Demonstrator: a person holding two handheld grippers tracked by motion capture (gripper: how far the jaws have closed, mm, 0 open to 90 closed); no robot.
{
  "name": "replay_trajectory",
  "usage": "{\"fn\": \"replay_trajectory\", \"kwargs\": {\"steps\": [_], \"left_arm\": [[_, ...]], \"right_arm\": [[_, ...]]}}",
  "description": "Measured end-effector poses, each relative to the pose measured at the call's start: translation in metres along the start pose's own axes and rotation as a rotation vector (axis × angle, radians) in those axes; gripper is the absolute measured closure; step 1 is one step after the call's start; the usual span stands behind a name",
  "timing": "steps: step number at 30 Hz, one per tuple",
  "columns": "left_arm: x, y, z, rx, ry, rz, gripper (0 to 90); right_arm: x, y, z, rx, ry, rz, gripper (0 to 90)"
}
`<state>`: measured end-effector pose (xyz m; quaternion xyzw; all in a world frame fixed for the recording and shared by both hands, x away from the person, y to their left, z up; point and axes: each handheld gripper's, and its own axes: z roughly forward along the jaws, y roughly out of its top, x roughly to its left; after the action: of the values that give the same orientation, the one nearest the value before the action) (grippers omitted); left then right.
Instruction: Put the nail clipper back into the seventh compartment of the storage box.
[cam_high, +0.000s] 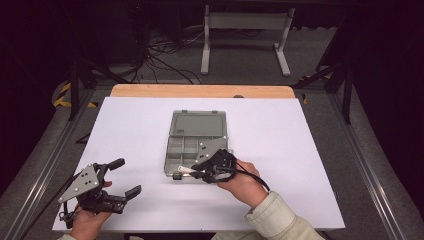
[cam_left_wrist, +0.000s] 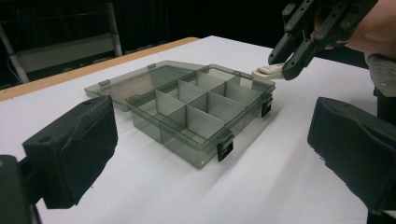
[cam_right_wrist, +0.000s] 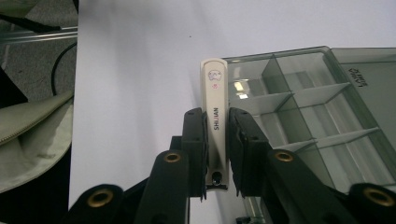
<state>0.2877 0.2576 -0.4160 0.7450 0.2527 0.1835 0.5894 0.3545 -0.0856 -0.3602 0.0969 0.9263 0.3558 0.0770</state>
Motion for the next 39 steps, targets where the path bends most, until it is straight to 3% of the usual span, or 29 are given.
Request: {"fn": "replay_trajectory", "kwargs": {"steps": [18, 39], "left_arm": [[0.0, 0.0, 0.0, -0.003, 0.003, -0.003, 2.6], [0.001, 0.0, 0.0, -0.001, 0.0, 0.0, 2.6]], "right_arm": [[-0.029, -0.002, -0.005, 0.003, -0.08, 0.113, 77.6], [-0.054, -0.013, 0.011, 0.035, -0.117, 0.214, 77.6]]}}
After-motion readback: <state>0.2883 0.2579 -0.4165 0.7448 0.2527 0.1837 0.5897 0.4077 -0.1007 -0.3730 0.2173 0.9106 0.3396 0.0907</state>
